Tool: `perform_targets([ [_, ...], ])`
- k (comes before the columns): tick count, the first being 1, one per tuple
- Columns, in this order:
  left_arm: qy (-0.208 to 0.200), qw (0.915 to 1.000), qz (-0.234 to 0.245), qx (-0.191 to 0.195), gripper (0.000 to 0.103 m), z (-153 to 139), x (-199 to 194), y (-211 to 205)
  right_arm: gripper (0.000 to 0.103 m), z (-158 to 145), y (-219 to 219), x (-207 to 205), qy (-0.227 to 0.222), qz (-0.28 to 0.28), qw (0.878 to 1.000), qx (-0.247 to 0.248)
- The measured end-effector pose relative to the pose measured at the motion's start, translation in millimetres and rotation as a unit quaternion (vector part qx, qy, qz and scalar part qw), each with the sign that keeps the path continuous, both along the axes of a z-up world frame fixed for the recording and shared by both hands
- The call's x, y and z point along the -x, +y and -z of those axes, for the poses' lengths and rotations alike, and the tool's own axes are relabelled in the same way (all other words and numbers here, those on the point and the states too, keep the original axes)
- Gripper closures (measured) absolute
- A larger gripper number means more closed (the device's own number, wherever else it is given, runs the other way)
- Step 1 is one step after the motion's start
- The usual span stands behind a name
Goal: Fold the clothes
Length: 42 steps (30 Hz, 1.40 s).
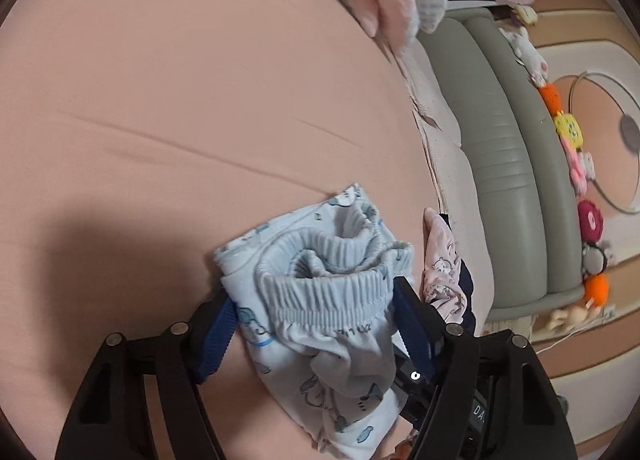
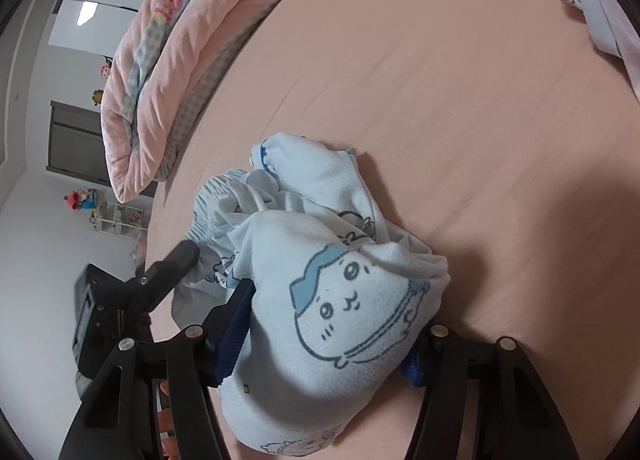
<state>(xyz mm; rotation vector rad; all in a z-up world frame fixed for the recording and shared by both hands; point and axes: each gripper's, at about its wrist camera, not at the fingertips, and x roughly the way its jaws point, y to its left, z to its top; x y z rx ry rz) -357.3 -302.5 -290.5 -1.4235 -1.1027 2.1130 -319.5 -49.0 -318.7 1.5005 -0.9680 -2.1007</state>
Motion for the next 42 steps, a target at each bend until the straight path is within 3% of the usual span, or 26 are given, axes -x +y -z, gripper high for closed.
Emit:
perform_targets([
  [3,-0.002,0.9999,0.009,0.007,0.031,-5.8,4.5,1.9,0.045,0.4,-0.1,3.5,-0.007,-0.007,1.0,-0.002],
  [5,-0.001,0.999,0.031,0.033,0.031,-11.0,6.6,6.9,0.045,1.8,1.8,5.1,-0.013,-0.011,1.0,0.002],
  [9,0.012,0.988,0.089,0.126,0.029,-18.3,1.5,23.8,0.045,1.9,2.4,7.5,-0.02,-0.016,1.0,0.009],
  [11,0.01,0.982,0.095,0.163,0.029,-13.5,6.0,30.4,0.045,2.0,3.4,8.9,-0.026,-0.018,0.999,0.012],
  [17,-0.011,0.9942,0.035,0.101,0.032,-3.8,9.4,8.3,0.045,4.3,6.9,11.1,-0.033,-0.018,0.999,0.032],
  [27,0.004,0.9919,-0.022,0.125,0.055,-8.7,-9.5,6.8,0.046,0.0,4.6,13.1,-0.036,-0.016,0.999,0.027],
  [29,0.009,0.9923,-0.048,0.114,0.06,-10.3,-19.4,1.9,0.051,-3.8,1.1,14.3,-0.041,-0.013,0.999,0.009],
  [31,0.017,0.9911,-0.061,0.117,0.064,-11.5,-21.8,9.2,0.063,-9.3,-5.7,15.5,-0.041,-0.015,0.999,-0.026],
  [34,0.035,0.9853,-0.055,0.158,0.066,-21.2,-24.9,20.1,0.073,-20.8,-16.5,16.9,-0.023,-0.026,0.997,-0.069],
  [37,0.044,0.9797,-0.039,0.192,0.068,-31.7,-28.6,28.0,0.075,-28.4,-23.7,18.1,-0.015,-0.036,0.995,-0.096],
  [42,0.038,0.9865,-0.062,0.147,0.069,-42.4,-47.3,16.8,0.076,-55.0,-26.6,15.0,0.035,-0.055,0.99,-0.123],
])
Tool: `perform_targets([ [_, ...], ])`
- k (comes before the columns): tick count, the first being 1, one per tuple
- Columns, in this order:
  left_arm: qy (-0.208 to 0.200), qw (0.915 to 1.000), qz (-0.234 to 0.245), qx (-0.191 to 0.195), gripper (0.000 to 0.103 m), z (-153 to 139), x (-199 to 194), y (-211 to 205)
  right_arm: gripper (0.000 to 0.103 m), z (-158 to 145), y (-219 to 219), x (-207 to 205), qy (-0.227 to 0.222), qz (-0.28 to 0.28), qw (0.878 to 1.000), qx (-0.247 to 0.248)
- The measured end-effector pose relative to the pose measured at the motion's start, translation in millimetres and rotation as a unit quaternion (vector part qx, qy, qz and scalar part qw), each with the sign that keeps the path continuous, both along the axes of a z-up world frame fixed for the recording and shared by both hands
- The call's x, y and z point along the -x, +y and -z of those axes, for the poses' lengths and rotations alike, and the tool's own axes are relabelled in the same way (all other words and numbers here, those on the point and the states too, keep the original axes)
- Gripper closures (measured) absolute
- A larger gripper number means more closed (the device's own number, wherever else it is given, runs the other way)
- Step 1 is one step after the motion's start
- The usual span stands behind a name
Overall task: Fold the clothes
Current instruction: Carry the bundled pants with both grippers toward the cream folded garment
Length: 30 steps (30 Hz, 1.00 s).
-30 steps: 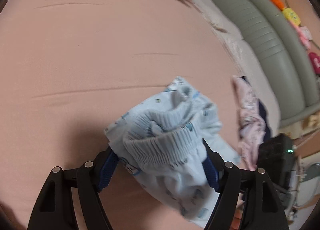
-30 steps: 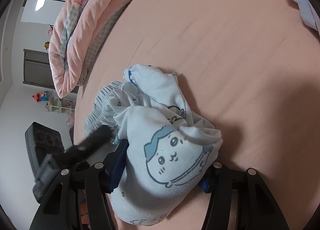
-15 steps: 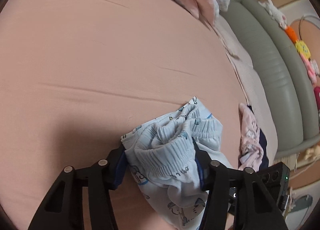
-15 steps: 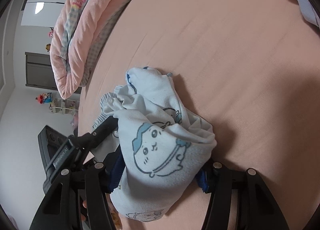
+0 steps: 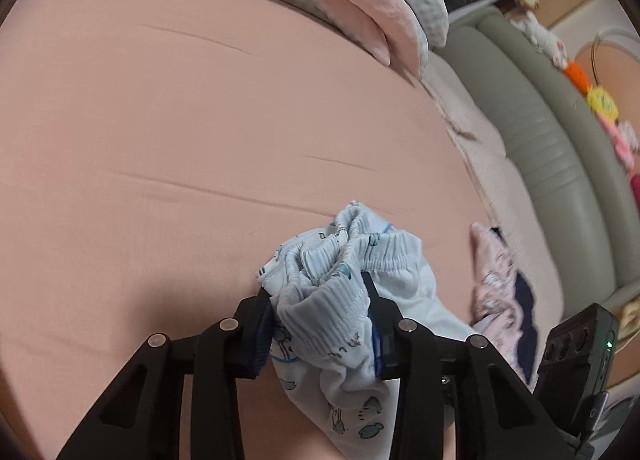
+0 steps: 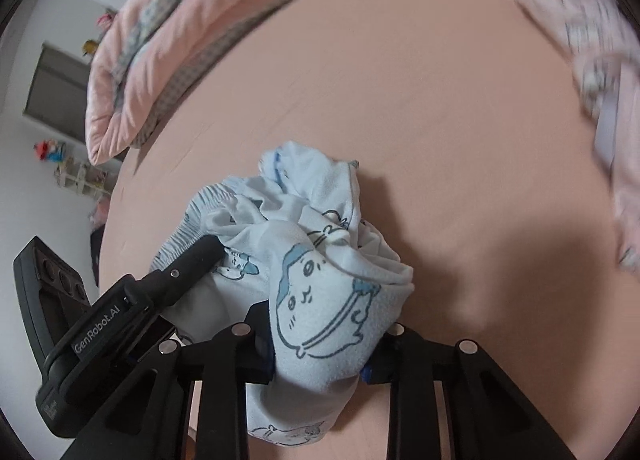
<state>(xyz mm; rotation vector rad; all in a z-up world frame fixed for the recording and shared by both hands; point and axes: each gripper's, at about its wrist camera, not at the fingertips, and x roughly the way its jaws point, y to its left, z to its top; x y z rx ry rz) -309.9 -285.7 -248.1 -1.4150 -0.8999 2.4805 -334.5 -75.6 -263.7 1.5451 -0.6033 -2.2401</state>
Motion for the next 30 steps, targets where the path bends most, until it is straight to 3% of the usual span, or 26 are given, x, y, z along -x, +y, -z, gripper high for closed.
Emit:
perform_targets([
  [5,0.015,0.9988,-0.022,-0.041,0.069,-19.8,-30.9,-4.3,0.076,-39.3,0.1,-8.8,0.049,-0.027,0.998,-0.021],
  [11,0.044,0.9969,-0.026,-0.059,0.069,-53.0,-47.7,13.1,0.076,-83.9,5.7,-28.8,0.096,-0.048,0.993,-0.046],
  [20,0.107,0.9932,-0.037,-0.028,0.069,-120.3,-91.3,36.2,0.076,-140.9,25.9,-66.1,0.145,-0.067,0.986,-0.044],
  [30,0.173,0.9804,-0.091,-0.024,0.069,-185.4,-138.8,44.7,0.076,-211.0,29.0,-116.8,0.218,-0.113,0.969,-0.031],
])
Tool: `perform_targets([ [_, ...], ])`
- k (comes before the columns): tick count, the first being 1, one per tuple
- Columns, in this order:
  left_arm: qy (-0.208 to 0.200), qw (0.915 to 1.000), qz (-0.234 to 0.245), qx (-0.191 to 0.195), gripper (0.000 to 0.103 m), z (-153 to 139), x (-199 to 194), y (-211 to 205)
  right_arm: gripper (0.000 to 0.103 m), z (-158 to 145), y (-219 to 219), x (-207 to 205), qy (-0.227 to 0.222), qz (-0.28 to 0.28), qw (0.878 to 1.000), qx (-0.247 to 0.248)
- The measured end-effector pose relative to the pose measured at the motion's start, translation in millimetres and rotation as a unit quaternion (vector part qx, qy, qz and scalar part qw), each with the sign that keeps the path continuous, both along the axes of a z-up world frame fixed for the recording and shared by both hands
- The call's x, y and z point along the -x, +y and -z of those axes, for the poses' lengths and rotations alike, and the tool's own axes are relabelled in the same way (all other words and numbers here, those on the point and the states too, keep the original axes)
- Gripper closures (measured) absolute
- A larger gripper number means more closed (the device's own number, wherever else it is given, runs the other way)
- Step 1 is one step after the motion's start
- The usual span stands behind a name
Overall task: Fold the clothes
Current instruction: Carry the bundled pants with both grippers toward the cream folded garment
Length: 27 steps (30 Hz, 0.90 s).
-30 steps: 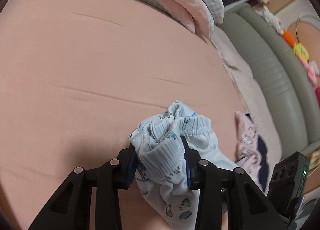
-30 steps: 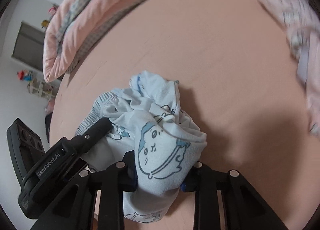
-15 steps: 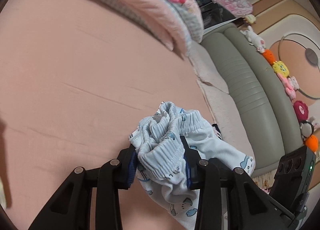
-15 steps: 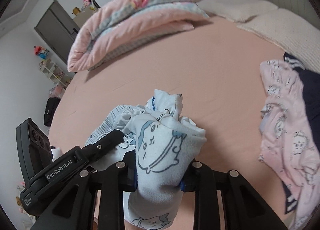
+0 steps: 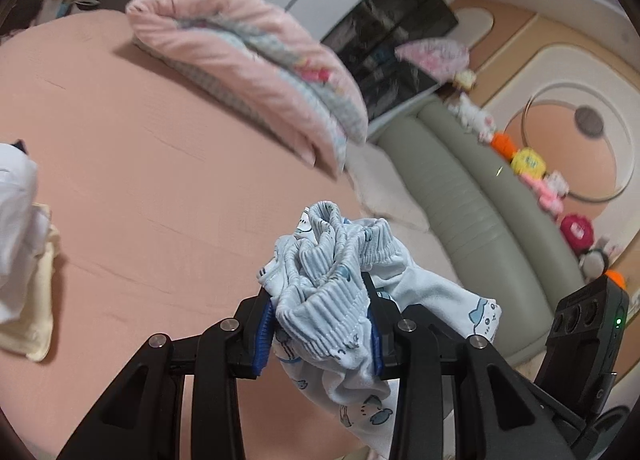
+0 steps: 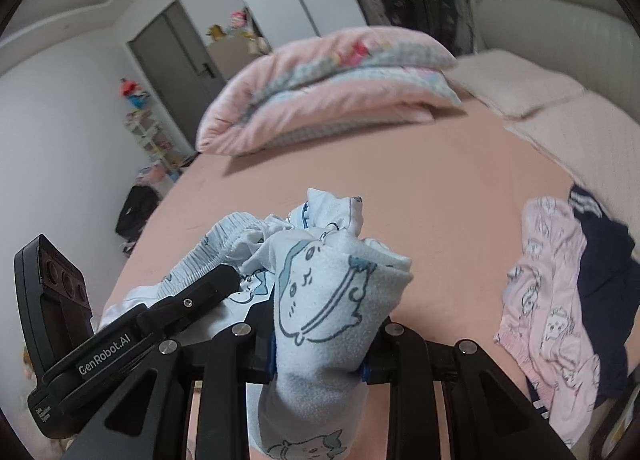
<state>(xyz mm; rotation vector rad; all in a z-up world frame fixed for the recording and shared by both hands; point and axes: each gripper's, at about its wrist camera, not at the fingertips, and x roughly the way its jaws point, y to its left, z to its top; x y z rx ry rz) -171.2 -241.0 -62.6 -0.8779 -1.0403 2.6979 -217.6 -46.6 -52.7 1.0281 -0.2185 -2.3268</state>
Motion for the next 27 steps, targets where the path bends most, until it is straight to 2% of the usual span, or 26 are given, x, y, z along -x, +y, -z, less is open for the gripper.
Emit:
perform_targets([
  [6,0.024,0.9987,-0.044,-0.001,0.069,-29.4,-39.2,-16.2,0.076,-38.5,-17.9,-28.9,0.042,-0.038,0.998,-0.006],
  [10,0.029,0.997,-0.07,0.01,0.069,-42.4,-62.9,-39.8,0.076,-53.8,-41.9,-42.3,0.05,-0.064,0.997,0.001],
  [15,0.031,0.9935,-0.109,0.015,0.069,-49.4,-87.8,-74.3,0.076,-62.2,-79.3,-59.4,0.055,-0.105,0.993,0.002],
  [22,0.026,0.9852,-0.169,0.014,0.069,-42.3,-123.0,-119.0,0.076,-60.3,-145.3,-82.8,0.058,-0.169,0.984,-0.011],
  [27,0.031,0.9803,-0.195,0.011,0.069,-42.9,-140.5,-142.7,0.076,-58.3,-181.9,-94.3,0.058,-0.203,0.977,-0.014],
])
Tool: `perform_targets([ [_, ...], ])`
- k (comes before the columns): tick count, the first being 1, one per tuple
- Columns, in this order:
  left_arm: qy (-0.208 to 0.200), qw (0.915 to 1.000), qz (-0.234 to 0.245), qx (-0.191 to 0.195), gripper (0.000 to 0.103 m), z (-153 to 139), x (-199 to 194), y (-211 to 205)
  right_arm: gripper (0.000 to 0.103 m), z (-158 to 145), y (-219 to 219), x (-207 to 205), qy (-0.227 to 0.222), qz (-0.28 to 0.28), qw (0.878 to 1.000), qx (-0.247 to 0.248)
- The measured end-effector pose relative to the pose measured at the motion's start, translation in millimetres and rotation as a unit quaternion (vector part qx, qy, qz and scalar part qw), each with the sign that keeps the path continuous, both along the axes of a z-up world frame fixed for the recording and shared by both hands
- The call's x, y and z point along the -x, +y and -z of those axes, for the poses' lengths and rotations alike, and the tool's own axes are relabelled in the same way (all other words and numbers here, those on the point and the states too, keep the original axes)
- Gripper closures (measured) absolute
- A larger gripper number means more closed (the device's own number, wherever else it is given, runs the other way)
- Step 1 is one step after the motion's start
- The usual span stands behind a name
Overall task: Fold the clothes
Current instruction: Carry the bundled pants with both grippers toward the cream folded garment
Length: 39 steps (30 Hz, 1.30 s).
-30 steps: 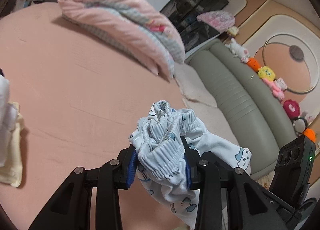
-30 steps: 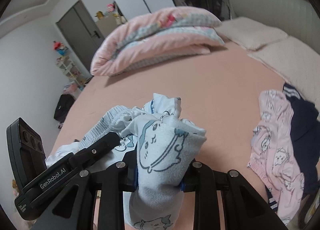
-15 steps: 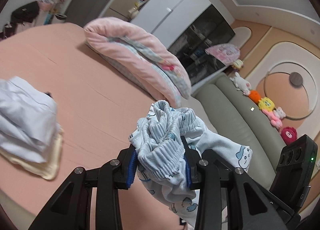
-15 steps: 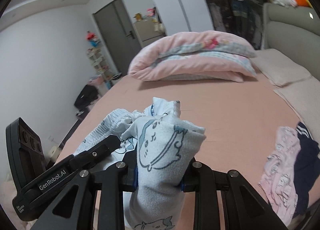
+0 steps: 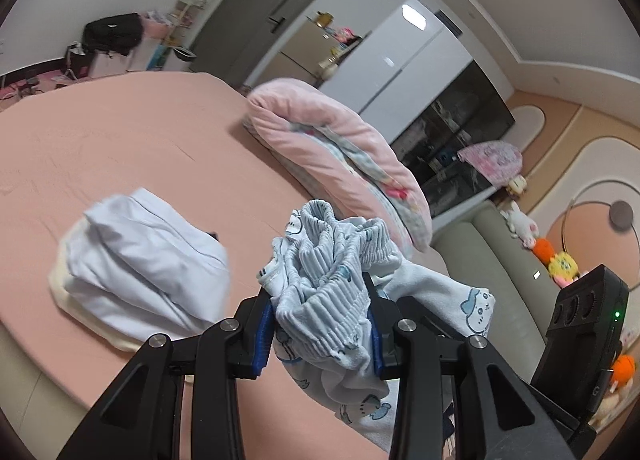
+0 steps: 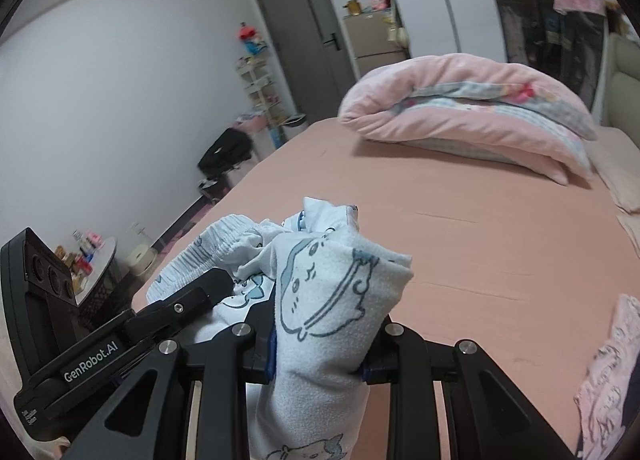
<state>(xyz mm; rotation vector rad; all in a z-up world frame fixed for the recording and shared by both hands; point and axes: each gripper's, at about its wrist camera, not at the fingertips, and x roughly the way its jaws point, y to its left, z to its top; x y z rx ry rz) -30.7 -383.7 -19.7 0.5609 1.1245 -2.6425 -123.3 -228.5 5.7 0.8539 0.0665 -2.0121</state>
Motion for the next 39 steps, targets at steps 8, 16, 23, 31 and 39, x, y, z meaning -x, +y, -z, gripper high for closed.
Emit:
perform_targets([
  [8,0.009,0.9993,-0.037,-0.002,0.069,-2.8,-11.7,-37.9,0.076,-8.0,-53.1,-9.1,0.013,-0.053,0.998,-0.003],
  [16,0.004,0.9971,-0.074,-0.016,0.069,5.1,-13.1,-83.1,0.076,-4.2,-111.6,-3.7,-0.001,-0.116,0.993,-0.007],
  [23,-0.012,0.9962,-0.082,-0.026,0.069,20.5,8.3,-104.5,0.076,12.4,-153.2,10.8,-0.005,-0.149,0.988,-0.036],
  [31,-0.024,0.9945,-0.096,-0.035,0.069,40.0,23.4,-116.6,0.076,30.9,-185.0,50.6,-0.058,-0.195,0.979,-0.033],
  [39,-0.026,0.99,-0.11,-0.085,0.069,69.8,30.5,-127.7,0.074,71.2,-196.9,82.0,-0.141,-0.211,0.967,-0.016],
])
